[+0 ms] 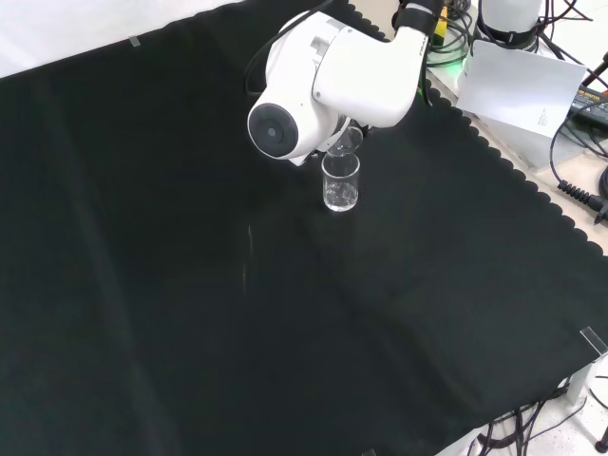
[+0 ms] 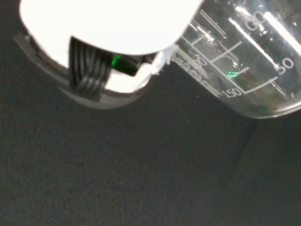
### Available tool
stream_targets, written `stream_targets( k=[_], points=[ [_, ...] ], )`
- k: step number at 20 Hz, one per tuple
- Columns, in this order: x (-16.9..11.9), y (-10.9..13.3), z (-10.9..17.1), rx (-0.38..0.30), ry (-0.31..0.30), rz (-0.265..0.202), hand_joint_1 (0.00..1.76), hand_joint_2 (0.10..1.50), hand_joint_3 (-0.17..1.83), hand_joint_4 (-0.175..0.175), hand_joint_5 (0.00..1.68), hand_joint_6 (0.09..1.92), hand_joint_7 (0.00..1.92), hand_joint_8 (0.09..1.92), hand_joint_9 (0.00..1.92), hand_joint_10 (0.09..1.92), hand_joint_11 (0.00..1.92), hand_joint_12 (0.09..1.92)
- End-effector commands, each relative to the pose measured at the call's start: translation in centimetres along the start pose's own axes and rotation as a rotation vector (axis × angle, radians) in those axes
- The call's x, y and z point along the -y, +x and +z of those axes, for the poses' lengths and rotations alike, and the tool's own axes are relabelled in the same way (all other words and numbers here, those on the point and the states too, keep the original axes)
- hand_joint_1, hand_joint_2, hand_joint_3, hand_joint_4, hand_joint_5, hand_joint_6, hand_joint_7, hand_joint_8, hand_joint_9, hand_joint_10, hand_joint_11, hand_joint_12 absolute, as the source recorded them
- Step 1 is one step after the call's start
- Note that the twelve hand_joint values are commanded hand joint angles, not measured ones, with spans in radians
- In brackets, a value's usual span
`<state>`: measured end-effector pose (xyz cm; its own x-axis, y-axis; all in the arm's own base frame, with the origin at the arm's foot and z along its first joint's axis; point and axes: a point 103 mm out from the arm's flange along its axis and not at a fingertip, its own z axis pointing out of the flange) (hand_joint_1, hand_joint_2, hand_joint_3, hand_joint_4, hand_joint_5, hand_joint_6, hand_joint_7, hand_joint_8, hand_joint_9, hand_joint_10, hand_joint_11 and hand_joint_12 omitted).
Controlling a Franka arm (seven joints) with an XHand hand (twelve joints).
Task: Pour the water from the handheld beaker into the one on the table.
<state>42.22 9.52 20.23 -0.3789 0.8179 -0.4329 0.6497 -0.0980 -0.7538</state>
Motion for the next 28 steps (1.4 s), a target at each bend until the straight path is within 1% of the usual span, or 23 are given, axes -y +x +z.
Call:
stream_targets(
  k=[1, 5, 8, 10, 14, 17, 19, 21, 28],
  points=[
    [0.0, 0.1, 0.0, 0.000, -0.003, -0.001, 1.55, 0.57, 0.66, -0.175, 1.37, 0.32, 1.44, 0.45, 1.57, 0.31, 1.16, 0.84],
    [-0.1, -0.1, 0.2, -0.023, -0.015, -0.017, 1.55, 0.57, 0.66, -0.175, 1.37, 0.33, 1.44, 0.45, 1.57, 0.31, 1.16, 0.84],
    [0.0, -0.2, 0.2, -0.045, -0.046, -0.027, 1.55, 0.57, 0.66, -0.175, 1.37, 0.33, 1.44, 0.46, 1.57, 0.31, 1.16, 0.85],
    [-0.1, -0.6, 0.6, -0.078, -0.069, -0.047, 1.55, 0.57, 0.66, -0.175, 1.37, 0.33, 1.44, 0.46, 1.57, 0.32, 1.16, 0.85],
    [-0.1, -1.2, 1.2, -0.163, -0.147, -0.094, 1.55, 0.57, 0.66, -0.175, 1.36, 0.34, 1.44, 0.46, 1.57, 0.32, 1.15, 0.85],
    [-0.1, -1.6, 1.4, -0.218, -0.181, -0.132, 1.55, 0.57, 0.66, -0.175, 1.36, 0.34, 1.43, 0.47, 1.57, 0.32, 1.15, 0.85],
    [-0.1, -2.0, 1.4, -0.245, -0.213, -0.150, 1.55, 0.57, 0.66, -0.175, 1.36, 0.34, 1.43, 0.47, 1.57, 0.32, 1.15, 0.85],
    [-0.1, -2.5, 1.5, -0.286, -0.248, -0.168, 1.55, 0.57, 0.66, -0.175, 1.36, 0.35, 1.43, 0.47, 1.57, 0.32, 1.15, 0.85],
    [-0.8, -4.3, 1.7, -0.385, -0.393, -0.222, 1.55, 0.58, 0.66, -0.175, 1.36, 0.35, 1.43, 0.48, 1.57, 0.32, 1.15, 0.85]
  ],
)
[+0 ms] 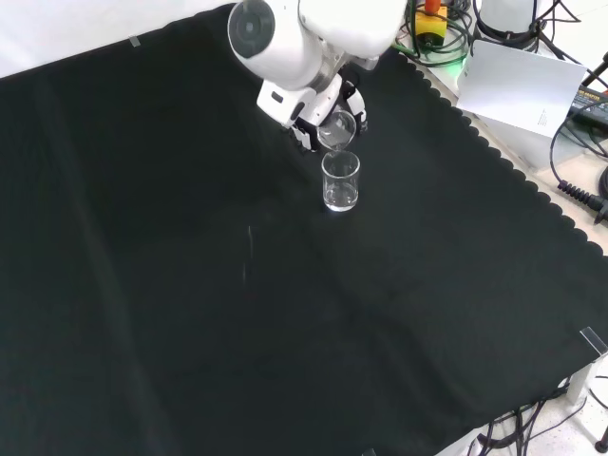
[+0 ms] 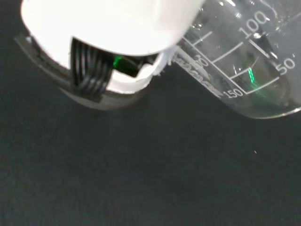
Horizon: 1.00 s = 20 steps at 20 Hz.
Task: Pour the water from the handheld beaker into the one on the table.
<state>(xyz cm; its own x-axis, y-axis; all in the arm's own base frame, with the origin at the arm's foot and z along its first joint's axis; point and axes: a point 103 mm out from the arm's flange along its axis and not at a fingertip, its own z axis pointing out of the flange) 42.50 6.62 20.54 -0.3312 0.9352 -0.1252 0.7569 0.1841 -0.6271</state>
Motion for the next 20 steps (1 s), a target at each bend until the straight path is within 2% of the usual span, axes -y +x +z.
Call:
stream_targets(
  k=[1, 5, 10, 15, 20],
  points=[
    [-0.3, -2.2, 0.0, -0.118, -0.135, -0.058, 1.55, 0.58, 0.66, -0.175, 1.36, 0.35, 1.43, 0.48, 1.57, 0.32, 1.15, 0.85],
    [-0.8, -3.3, 0.0, -0.195, -0.203, -0.102, 1.55, 0.58, 0.65, -0.175, 1.36, 0.36, 1.43, 0.48, 1.56, 0.33, 1.15, 0.84],
    [-1.6, -4.2, -0.4, -0.236, -0.245, -0.134, 1.55, 0.58, 0.65, -0.175, 1.36, 0.36, 1.43, 0.49, 1.56, 0.33, 1.14, 0.84],
    [-2.6, -5.2, -0.1, -0.288, -0.278, -0.218, 1.55, 0.59, 0.64, -0.175, 1.35, 0.36, 1.42, 0.49, 1.56, 0.33, 1.14, 0.84],
    [-3.4, -6.3, 0.4, -0.320, -0.312, -0.233, 1.55, 0.59, 0.64, -0.175, 1.35, 0.37, 1.42, 0.50, 1.56, 0.34, 1.14, 0.84]
  ],
)
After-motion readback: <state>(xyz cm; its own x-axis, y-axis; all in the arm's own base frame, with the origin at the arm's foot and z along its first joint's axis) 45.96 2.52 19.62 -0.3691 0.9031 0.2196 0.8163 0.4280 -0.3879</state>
